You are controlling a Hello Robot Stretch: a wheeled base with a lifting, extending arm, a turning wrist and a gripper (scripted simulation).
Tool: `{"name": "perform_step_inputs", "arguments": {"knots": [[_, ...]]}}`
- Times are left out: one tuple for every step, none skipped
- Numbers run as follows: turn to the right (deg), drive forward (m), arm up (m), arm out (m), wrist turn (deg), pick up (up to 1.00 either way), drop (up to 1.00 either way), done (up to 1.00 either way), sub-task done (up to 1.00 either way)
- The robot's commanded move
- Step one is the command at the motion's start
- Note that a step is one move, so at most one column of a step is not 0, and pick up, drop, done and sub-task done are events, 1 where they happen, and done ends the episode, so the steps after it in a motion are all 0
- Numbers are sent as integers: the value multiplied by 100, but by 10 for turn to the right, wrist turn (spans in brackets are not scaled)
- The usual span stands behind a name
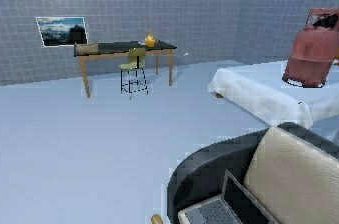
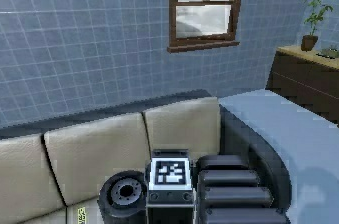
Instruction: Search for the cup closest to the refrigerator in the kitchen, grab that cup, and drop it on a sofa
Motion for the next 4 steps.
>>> {"name": "perform_step_inputs", "arguments": {"knots": [[0,0,0,32,0,0,0,0,0],[0,0,0,0,450,0,0,0,0],[0,0,0,0,420,0,0,0,0],[0,0,-44,0,0,0,0,0,0]]}}
